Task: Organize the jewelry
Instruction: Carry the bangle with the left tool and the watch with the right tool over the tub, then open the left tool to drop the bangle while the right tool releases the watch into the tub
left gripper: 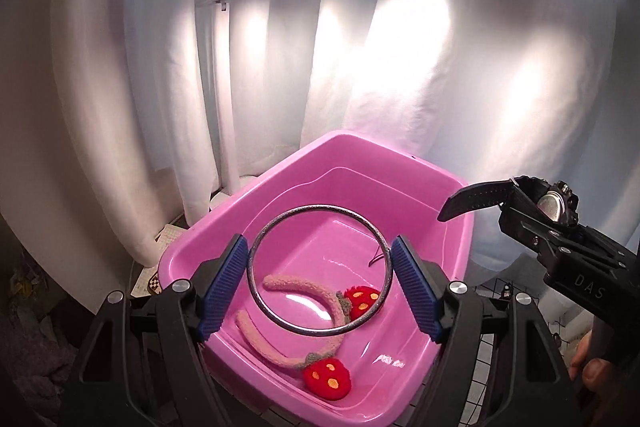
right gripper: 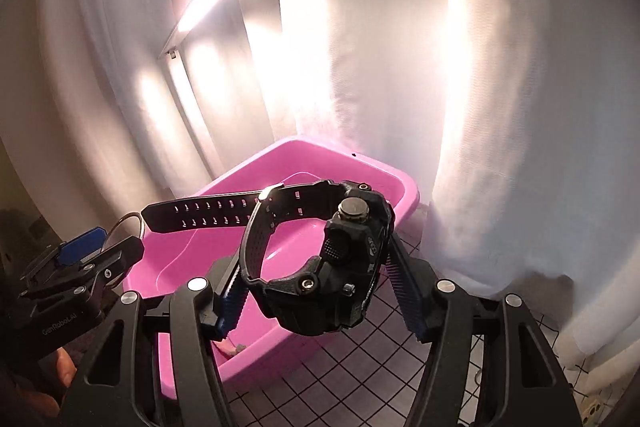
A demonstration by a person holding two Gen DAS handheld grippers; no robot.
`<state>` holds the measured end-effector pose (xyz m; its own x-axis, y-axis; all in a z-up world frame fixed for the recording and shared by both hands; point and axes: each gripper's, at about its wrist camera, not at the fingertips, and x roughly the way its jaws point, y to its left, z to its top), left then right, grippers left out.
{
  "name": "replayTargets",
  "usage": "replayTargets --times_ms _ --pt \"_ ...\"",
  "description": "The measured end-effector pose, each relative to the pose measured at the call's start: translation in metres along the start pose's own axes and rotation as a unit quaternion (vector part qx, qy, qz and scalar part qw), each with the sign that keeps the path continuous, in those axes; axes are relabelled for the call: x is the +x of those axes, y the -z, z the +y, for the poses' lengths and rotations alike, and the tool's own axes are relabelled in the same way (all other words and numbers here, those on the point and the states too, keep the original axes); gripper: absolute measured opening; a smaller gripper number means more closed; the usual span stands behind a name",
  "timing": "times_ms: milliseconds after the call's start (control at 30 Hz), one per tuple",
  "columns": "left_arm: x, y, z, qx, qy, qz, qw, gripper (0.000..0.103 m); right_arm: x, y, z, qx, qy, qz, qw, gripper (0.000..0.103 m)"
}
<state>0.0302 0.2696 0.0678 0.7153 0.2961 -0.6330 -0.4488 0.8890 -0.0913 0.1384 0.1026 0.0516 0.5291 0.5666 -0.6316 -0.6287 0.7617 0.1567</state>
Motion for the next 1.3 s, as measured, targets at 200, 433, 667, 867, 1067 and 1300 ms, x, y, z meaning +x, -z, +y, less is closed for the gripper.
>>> replayTargets --times_ms 200,433,667,867,1067,1300 --pt "0.029 0.000 0.018 -0.029 -0.019 0.023 0.9991 0.072 0.046 -0.022 0.017 -0.033 -0.006 0.045 0.998 0.061" --pt "0.061 0.002 0.025 -0.038 -0.020 0.070 0.9966 0.072 0.096 -0.033 0.021 -0.038 -0.014 0.112 0.993 0.061" --pt "0.097 0.009 0.031 -0.042 -0.040 0.148 0.9873 0.072 0.146 -0.030 0.027 -0.058 0.002 0.181 0.982 0.061" --pt "0.113 0.013 0.030 -0.034 -0.047 0.178 0.9824 0.072 0.171 -0.024 0.031 -0.071 0.008 0.222 0.973 0.061" --pt "0.124 0.015 0.036 -0.049 -0.042 0.198 0.9781 0.072 0.187 -0.026 0.032 -0.067 0.009 0.241 0.968 0.061" --pt "0.128 0.017 0.042 -0.061 -0.045 0.211 0.9746 0.089 0.199 -0.034 0.040 -0.074 0.016 0.249 0.965 0.062"
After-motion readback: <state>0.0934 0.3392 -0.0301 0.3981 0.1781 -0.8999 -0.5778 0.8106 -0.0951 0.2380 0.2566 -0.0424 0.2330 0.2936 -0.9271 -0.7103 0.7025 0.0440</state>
